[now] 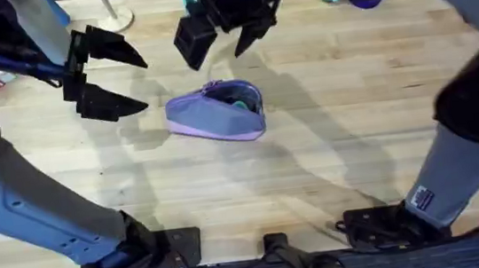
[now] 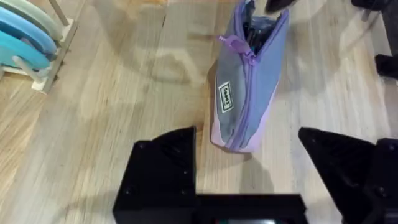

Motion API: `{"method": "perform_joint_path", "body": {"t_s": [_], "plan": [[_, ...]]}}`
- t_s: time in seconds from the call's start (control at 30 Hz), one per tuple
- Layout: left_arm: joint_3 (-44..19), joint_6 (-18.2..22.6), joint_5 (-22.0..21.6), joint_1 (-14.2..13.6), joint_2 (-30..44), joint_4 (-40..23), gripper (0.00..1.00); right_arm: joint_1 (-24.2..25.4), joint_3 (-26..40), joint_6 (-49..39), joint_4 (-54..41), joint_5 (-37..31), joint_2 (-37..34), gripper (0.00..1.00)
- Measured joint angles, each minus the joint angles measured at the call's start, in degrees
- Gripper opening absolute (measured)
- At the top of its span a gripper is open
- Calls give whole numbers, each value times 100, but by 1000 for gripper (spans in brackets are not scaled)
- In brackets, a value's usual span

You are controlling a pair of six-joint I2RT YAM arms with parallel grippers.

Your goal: Unzip the bag, pick up the pens from the table one at a time and place them inside, then zip the bag closed.

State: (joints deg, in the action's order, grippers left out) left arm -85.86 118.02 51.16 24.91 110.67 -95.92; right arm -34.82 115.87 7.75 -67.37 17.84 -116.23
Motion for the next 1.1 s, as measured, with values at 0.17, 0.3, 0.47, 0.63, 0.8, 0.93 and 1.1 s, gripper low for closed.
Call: {"method": "perform_joint_path", "body": {"t_s": [0.17,0.3,0.47,0.63,0.8,0.93,1.1], "plan": [[0,0,0,0,0,0,995,-66,0,0,4,297,-370,997],[0,0,0,0,0,0,995,-157,0,2,-14,447,-543,997],[0,0,0,0,0,0,995,-277,0,20,-35,514,-621,997],[0,0,0,0,0,0,996,-373,0,24,7,539,-662,919],[0,0,0,0,0,0,995,-379,0,38,2,541,-677,704],[0,0,0,0,0,0,995,-379,0,42,2,541,-677,566],[0,0,0,0,0,0,995,-379,0,44,4,542,-677,471]]}}
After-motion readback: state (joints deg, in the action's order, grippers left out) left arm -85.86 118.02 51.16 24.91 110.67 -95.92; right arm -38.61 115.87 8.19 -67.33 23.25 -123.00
